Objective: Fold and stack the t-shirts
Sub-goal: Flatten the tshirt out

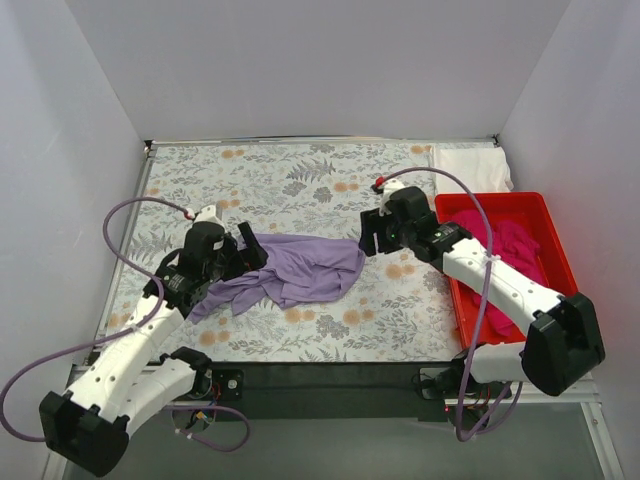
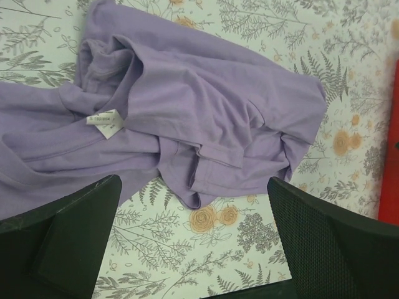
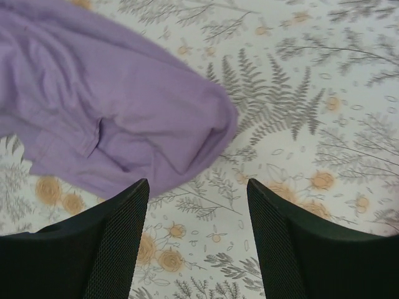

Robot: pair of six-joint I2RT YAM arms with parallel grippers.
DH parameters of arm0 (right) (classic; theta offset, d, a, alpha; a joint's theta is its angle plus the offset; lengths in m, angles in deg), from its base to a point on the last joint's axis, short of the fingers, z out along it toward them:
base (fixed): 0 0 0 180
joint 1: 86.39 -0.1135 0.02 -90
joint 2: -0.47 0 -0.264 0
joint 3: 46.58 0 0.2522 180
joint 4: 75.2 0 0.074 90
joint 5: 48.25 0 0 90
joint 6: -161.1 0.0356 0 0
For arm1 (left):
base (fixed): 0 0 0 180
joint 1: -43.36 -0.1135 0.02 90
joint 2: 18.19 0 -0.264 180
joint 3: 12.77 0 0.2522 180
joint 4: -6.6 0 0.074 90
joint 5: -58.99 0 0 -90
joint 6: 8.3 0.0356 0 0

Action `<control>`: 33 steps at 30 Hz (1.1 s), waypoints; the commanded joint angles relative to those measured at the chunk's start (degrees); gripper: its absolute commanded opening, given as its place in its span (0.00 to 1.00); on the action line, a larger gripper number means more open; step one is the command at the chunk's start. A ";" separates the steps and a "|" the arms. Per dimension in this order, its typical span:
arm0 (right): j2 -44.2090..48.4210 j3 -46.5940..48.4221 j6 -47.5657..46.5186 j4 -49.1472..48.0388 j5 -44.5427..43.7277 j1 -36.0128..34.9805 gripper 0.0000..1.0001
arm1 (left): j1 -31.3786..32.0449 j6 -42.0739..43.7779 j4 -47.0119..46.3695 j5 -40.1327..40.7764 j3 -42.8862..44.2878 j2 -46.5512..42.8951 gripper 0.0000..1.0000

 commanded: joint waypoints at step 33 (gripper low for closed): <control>-18.82 -2.31 -5.04 -7.14 -2.14 -13.56 0.57 | 0.64 9.18 -8.46 9.87 19.37 24.70 0.00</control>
